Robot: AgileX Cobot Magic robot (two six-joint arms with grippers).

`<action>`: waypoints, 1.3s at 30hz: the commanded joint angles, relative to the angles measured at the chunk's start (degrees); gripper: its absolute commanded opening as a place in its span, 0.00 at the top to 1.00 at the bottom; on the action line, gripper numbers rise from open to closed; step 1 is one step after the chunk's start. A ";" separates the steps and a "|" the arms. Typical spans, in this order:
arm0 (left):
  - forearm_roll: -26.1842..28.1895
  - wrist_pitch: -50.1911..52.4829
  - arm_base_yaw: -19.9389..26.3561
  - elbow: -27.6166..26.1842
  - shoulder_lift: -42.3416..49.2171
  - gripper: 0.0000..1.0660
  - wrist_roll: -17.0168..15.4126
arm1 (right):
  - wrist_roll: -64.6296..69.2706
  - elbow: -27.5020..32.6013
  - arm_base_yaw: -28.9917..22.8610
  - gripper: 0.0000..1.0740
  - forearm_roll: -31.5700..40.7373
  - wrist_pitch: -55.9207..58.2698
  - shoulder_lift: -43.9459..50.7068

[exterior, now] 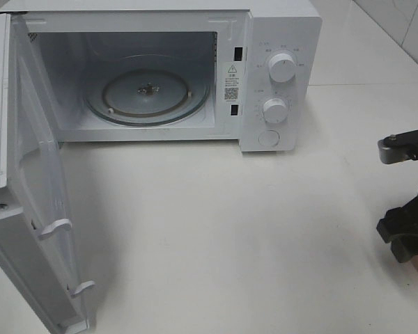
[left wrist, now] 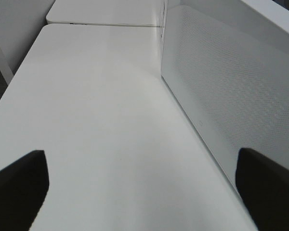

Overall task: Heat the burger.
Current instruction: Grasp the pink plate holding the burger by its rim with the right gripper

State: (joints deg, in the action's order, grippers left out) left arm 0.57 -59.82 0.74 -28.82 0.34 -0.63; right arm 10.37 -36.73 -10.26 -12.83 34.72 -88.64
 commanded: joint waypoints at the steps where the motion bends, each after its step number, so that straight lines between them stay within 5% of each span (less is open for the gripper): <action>1: 0.11 0.52 -0.17 0.23 1.03 0.08 0.06 | -0.06 0.34 0.34 0.27 -0.23 -0.92 -1.66; 32: 0.11 0.52 -0.17 0.23 1.03 0.08 0.06 | 0.52 0.34 0.34 0.29 -1.55 -8.08 -11.06; 39: 0.11 0.52 -0.17 0.23 1.03 0.08 0.06 | 1.66 0.34 0.34 0.46 -1.83 -7.68 -11.06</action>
State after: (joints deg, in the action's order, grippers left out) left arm 0.57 -59.82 0.74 -28.82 0.34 -0.63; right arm 11.86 -36.78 -10.26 -13.87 27.33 -99.24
